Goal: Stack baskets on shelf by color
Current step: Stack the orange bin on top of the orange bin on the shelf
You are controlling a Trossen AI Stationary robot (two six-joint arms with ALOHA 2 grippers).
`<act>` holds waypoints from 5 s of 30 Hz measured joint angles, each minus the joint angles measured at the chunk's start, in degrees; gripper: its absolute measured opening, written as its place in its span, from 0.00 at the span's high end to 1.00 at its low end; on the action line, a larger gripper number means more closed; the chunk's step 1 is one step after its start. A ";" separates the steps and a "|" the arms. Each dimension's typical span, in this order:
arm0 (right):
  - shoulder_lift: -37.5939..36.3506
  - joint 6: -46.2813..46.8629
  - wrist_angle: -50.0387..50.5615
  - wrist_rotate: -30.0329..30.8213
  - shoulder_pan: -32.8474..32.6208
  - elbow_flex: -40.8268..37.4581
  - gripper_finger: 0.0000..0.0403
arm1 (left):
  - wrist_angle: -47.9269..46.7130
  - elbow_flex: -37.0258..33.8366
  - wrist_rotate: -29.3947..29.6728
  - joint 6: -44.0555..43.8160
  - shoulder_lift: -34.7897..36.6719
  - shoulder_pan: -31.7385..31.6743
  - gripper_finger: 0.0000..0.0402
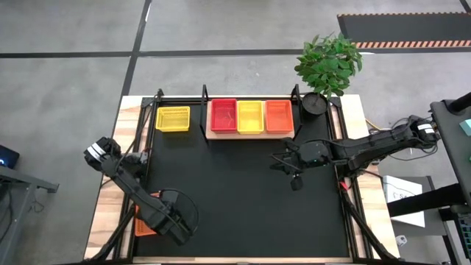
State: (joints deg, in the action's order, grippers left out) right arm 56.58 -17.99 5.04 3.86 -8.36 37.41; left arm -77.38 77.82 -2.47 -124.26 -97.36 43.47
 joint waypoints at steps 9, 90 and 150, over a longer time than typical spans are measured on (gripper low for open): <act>0.01 -0.01 0.17 0.00 0.00 -0.09 0.98 | 1.21 -2.46 -0.37 0.09 0.27 0.07 0.72; 5.20 -0.12 -10.14 -30.58 0.02 8.08 0.56 | 54.03 0.54 13.64 107.89 0.92 -15.35 1.00; 31.26 -12.37 20.04 -30.07 0.52 33.33 0.98 | 55.99 -3.22 23.89 134.57 7.08 -18.68 0.59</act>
State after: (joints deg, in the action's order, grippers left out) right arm 87.83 -30.35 25.08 -26.21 -7.84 70.74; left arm -21.38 74.61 21.42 10.31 -90.28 24.80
